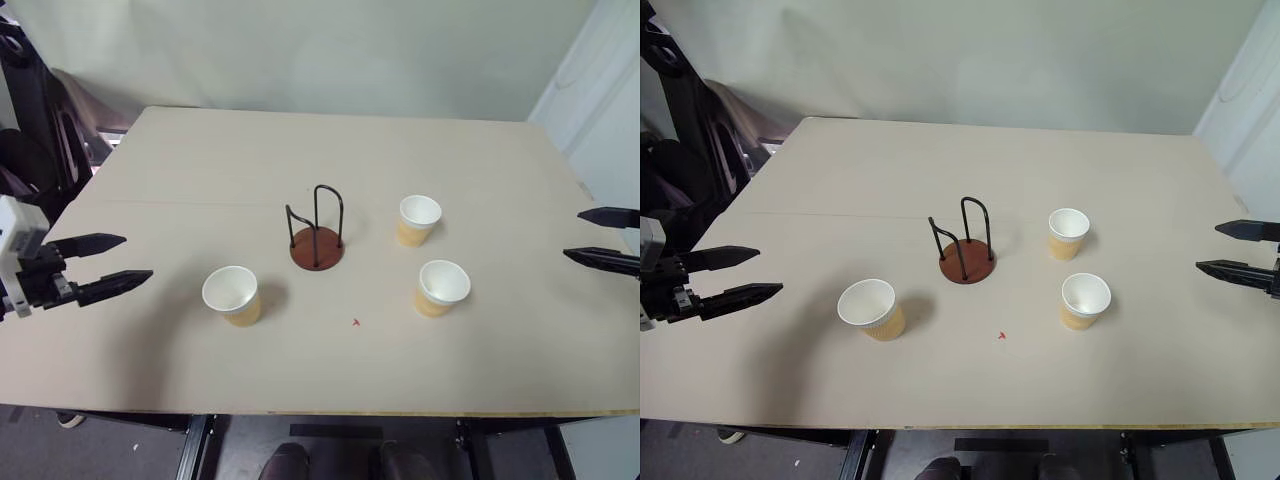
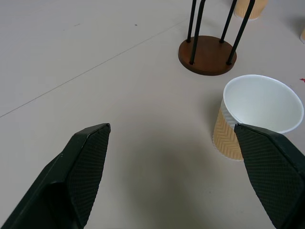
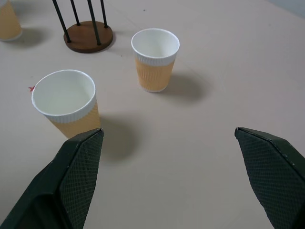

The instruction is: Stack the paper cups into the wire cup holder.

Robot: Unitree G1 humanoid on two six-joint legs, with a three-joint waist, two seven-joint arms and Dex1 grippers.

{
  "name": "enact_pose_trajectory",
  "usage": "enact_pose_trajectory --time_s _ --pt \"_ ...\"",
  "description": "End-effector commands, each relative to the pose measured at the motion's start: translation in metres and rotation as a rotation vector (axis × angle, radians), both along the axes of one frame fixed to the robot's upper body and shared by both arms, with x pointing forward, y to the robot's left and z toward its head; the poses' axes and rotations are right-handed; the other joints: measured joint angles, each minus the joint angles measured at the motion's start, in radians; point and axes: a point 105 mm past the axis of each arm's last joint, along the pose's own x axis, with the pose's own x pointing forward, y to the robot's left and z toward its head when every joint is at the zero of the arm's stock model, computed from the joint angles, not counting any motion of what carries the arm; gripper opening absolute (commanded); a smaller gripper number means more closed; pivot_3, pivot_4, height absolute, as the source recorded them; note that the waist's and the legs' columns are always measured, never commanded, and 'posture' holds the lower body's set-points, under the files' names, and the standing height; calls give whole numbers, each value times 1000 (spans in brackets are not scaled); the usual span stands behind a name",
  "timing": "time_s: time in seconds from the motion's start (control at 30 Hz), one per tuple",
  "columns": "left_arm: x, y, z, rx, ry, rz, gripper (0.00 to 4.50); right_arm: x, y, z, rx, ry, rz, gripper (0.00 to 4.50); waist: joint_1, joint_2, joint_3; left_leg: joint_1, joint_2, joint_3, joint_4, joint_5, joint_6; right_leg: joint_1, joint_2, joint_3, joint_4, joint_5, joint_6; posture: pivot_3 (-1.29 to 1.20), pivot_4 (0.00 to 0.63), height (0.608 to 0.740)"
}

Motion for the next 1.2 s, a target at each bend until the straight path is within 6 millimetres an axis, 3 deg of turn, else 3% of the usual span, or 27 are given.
enact_pose_trajectory --time_s 0.03,0.33,0.5,0.8,1.0,1.2 --pt "0 -1 12 18 -53 0 4466 -3 1 15 -4 -55 5 4500 0 0 0 0 0 0 0 0 0 0 0 0 0 0 0 0 150 740" --pt "3 -2 13 15 -64 9 4466 -2 3 15 6 -59 11 4500 -2 0 0 0 5 1 3 0 0 0 0 0 0 0 0 0 150 740" --pt "11 -15 16 8 -70 -27 4466 -7 18 24 41 -80 91 4500 -2 0 0 0 5 1 6 0 0 0 1 0 2 0 0 0 150 740" --pt "70 -85 38 87 -131 -232 4466 -5 52 41 56 -156 204 4500 7 -1 0 -1 4 0 16 -1 2 3 2 -1 4 2 2 0 150 740" --pt "110 -125 24 236 -105 -317 4466 -12 72 55 47 -211 252 4500 3 -1 0 -4 2 2 16 -1 3 2 2 -1 1 3 4 0 150 740" --pt "127 -139 3 300 -79 -334 4466 -23 78 63 33 -239 256 4500 -5 -1 0 -8 0 1 16 -2 4 1 2 -2 -3 5 7 0 150 740"
